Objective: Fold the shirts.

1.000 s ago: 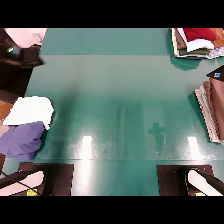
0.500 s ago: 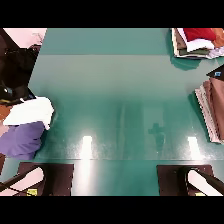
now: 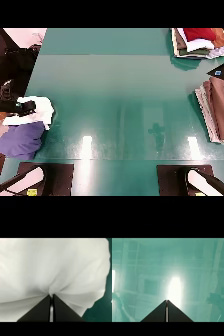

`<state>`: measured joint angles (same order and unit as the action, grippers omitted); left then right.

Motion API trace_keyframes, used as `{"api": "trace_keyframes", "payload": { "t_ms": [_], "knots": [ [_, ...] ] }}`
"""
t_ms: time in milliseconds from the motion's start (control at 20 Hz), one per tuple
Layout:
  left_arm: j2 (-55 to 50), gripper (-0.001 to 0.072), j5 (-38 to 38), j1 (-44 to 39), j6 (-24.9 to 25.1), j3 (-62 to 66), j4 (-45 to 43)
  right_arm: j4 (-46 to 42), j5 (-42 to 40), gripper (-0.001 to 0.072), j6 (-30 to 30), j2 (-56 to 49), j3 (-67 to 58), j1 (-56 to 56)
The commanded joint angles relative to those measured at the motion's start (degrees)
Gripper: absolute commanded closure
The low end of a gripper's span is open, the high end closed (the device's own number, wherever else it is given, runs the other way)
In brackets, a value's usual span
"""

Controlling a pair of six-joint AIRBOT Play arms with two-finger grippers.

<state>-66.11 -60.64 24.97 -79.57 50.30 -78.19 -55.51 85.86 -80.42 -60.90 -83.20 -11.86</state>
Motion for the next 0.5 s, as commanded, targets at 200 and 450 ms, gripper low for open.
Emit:
{"api": "trace_keyframes", "payload": {
  "t_ms": [200,450],
  "knots": [
    [9.29,0.0685,-8.37,-5.62,0.5,20.04,4.35,3.58,-3.52,0.0696,-0.07,-0.02,-1.53,-0.04],
    [11.82,0.0685,-19.32,-20.24,-0.35,44.89,6.73,3.39,-8.24,0.0696,-0.04,-0.04,-10.82,-0.04]
  ]
}}
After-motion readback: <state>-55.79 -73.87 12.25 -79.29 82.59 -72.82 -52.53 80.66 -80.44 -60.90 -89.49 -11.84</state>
